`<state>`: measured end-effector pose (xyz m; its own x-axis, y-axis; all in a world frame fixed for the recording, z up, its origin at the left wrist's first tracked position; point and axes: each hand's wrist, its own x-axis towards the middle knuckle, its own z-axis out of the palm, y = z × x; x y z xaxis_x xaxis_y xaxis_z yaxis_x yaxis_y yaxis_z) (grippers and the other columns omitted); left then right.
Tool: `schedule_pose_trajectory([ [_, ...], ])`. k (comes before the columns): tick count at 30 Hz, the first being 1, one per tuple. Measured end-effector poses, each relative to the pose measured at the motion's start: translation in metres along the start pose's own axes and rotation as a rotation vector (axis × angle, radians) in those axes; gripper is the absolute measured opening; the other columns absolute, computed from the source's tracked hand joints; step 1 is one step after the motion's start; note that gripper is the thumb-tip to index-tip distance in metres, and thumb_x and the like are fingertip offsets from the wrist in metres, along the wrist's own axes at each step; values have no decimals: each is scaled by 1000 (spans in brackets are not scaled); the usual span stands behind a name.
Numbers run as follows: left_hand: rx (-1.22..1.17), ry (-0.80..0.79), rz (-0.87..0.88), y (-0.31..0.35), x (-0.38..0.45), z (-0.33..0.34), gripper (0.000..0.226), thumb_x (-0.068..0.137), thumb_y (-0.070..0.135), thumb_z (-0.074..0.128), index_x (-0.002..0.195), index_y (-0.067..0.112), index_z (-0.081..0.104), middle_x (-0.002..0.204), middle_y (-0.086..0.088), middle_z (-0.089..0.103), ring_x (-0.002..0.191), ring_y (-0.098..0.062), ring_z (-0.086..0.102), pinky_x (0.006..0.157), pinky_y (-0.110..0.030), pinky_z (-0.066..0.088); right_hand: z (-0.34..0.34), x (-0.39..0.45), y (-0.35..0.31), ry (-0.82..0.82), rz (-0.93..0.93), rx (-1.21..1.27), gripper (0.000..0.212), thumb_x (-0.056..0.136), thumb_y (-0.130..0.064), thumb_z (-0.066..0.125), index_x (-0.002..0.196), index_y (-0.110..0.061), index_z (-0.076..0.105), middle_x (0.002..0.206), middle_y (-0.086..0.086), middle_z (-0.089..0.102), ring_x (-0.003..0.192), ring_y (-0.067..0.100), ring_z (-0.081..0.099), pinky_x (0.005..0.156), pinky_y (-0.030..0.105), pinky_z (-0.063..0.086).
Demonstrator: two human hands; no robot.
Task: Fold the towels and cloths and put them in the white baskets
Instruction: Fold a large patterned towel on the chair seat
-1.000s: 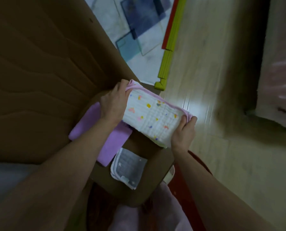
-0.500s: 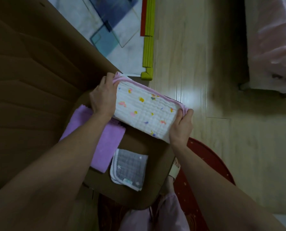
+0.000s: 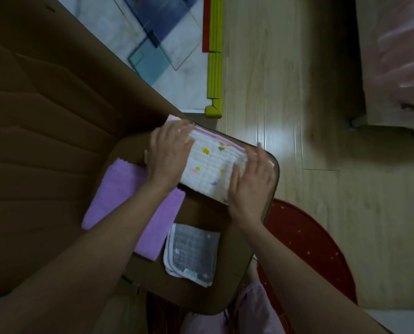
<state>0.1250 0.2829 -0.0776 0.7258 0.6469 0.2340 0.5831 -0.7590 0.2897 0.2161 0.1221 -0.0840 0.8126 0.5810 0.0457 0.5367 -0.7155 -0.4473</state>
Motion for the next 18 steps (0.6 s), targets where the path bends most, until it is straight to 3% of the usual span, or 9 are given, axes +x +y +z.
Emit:
schedule_pose_trajectory([
  [3,153,-226,273,-10,2,17,44,97,31,36,129,11,59,136,-9,57,128,-27,50,107,-40,25,25,-3,-9,-135,-193,-67,53,99,-35,31,147,-14,36,157,12,29,146,26,21,118,42,8],
  [7,248,-418,229,-40,10,31,62,99,48,17,151,17,29,158,-10,25,146,-28,21,117,-44,4,48,15,1,-187,-196,-209,59,100,-44,27,153,-19,26,161,11,17,149,30,8,120,44,-4],
  [14,147,-451,209,-38,5,53,68,98,55,17,155,18,16,162,-8,11,149,-23,9,121,-42,7,53,19,25,-229,-133,-310,65,99,-58,21,155,-31,8,163,8,-1,149,33,-7,119,53,-4],
  [18,142,-473,212,-27,4,57,69,98,58,13,155,19,15,162,-6,9,149,-22,7,121,-44,3,47,14,36,-240,-115,-311,65,99,-58,24,156,-30,9,163,10,0,149,33,-6,119,55,-1],
])
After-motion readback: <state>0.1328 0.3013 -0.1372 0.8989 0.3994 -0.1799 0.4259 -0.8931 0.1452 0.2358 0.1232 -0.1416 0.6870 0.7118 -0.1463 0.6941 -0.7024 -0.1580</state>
